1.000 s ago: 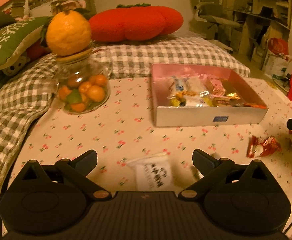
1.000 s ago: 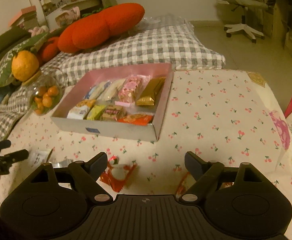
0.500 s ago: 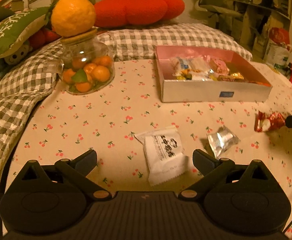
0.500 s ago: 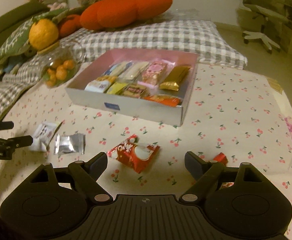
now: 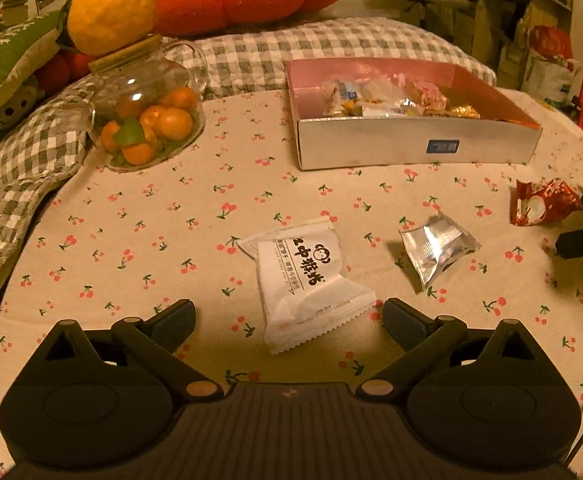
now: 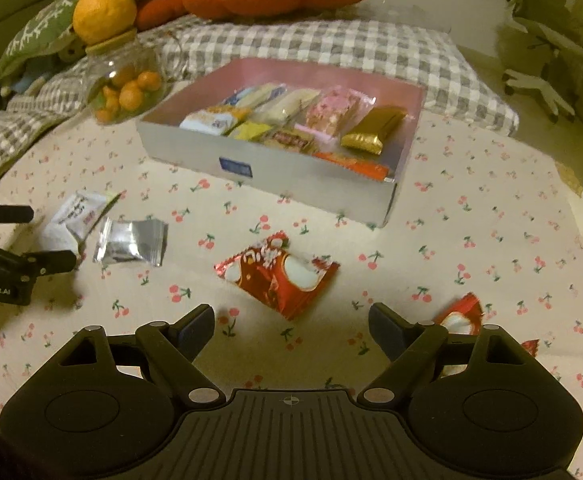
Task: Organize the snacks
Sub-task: 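Grasp the white printed packet with the left tool while the right tool grasps a red candy wrapper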
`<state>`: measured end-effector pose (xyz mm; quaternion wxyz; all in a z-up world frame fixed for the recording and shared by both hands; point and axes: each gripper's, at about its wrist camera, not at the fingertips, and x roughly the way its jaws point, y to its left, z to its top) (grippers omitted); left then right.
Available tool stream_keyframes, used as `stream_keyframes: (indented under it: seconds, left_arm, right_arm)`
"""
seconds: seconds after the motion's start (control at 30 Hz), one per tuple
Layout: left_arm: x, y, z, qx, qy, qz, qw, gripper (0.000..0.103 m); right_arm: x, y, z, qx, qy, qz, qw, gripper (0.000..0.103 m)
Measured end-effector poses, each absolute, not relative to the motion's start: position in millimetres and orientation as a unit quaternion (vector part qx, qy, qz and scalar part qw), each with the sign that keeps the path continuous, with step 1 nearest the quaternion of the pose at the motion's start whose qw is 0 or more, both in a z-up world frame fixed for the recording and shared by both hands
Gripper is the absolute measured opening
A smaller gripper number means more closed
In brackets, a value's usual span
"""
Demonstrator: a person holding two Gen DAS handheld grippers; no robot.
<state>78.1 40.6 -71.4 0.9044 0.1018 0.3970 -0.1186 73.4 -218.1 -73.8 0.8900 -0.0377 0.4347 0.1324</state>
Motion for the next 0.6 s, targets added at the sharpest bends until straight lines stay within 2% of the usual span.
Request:
stream_keyframes:
  seconds: [0.1,0.13,0.33,0.6]
  left_arm:
    - [78.8,40.2,-73.0,0.095,0.396,-0.118,0.906,0.1]
    - [79.6,40.4,-73.1,0.092,0.396,-0.118,0.906,0.1]
    - [84.8,42.1,-74.8,0.065,0.402,-0.113,0.906,0.099]
    - [88.9,41.5,-75.0,0.046,0.4,-0.105,0.909,0.091]
  right_arm:
    - [74.9,-213.6,-80.1,-0.047,0.44,0.136,0.887,0.086]
    - [74.6,-213.6,-80.4,-0.046,0.436,0.137,0.888,0.09]
    - [80.1,-214.9,-84.1,-0.038,0.433,0.137,0.89,0.095]
    - [85.6,-214.6,-85.5,-0.037,0.423,0.131,0.896,0.095]
